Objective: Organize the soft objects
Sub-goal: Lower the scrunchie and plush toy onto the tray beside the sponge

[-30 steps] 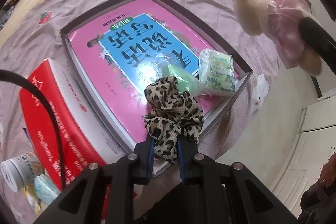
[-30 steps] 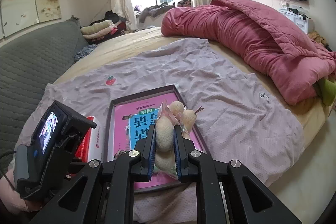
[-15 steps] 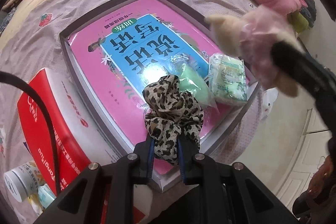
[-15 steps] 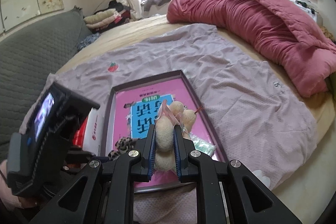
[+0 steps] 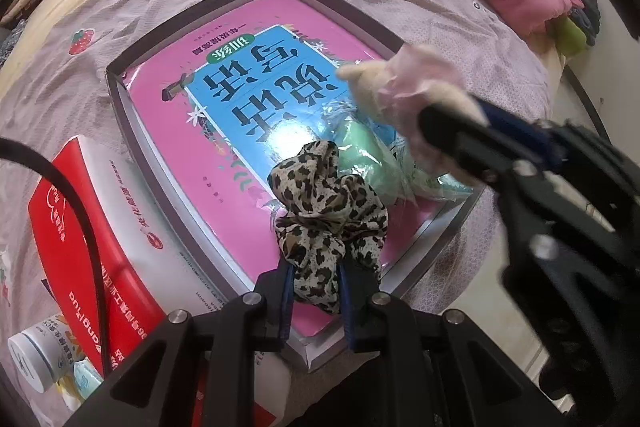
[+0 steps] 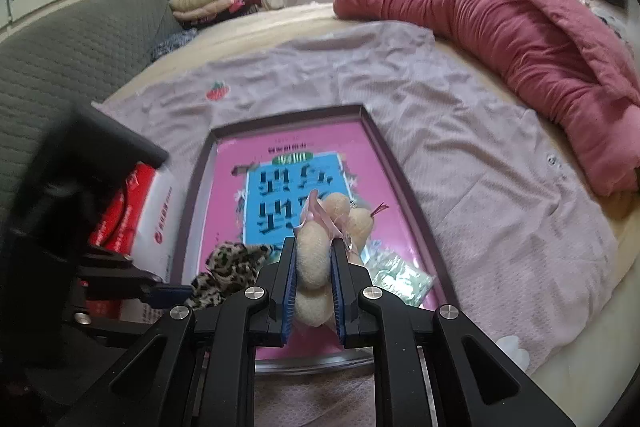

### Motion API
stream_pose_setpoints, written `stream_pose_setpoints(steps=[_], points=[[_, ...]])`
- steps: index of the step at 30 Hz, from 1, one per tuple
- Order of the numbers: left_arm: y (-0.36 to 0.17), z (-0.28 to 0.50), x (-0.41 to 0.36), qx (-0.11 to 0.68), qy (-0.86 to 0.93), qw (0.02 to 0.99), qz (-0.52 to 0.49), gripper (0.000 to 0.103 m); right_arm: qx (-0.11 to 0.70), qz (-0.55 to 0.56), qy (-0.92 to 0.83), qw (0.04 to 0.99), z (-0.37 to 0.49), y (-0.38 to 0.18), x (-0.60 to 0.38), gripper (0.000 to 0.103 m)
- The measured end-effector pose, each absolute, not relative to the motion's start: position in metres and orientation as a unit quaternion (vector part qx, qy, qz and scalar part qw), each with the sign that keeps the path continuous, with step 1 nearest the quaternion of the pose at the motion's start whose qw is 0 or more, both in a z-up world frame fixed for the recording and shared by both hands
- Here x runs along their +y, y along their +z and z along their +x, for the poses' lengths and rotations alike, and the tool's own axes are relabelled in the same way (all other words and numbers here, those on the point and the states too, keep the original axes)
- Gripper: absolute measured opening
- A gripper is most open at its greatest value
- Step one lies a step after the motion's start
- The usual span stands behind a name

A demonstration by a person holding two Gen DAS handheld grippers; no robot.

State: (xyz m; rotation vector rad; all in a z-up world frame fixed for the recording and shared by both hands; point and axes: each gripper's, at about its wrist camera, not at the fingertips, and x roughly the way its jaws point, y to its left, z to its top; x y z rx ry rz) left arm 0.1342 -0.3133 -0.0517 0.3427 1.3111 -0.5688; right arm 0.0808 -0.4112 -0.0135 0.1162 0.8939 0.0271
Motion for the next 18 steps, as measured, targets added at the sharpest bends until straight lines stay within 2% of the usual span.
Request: stream_pose_setpoints(steps=[8,18], points=[[-0.052,0.136,-0.314,0.602,-0.259,0.74,0.152,0.021,0.441,0.077,0.024,0.894,0.081,-0.032,-0.416,0.016],[-0.054,0.137,-0.316,0.605,-0.258,0.736,0.16,0.021,0.443,0.095,0.049,0.89,0.081,-0.037,-0.418,0.024]])
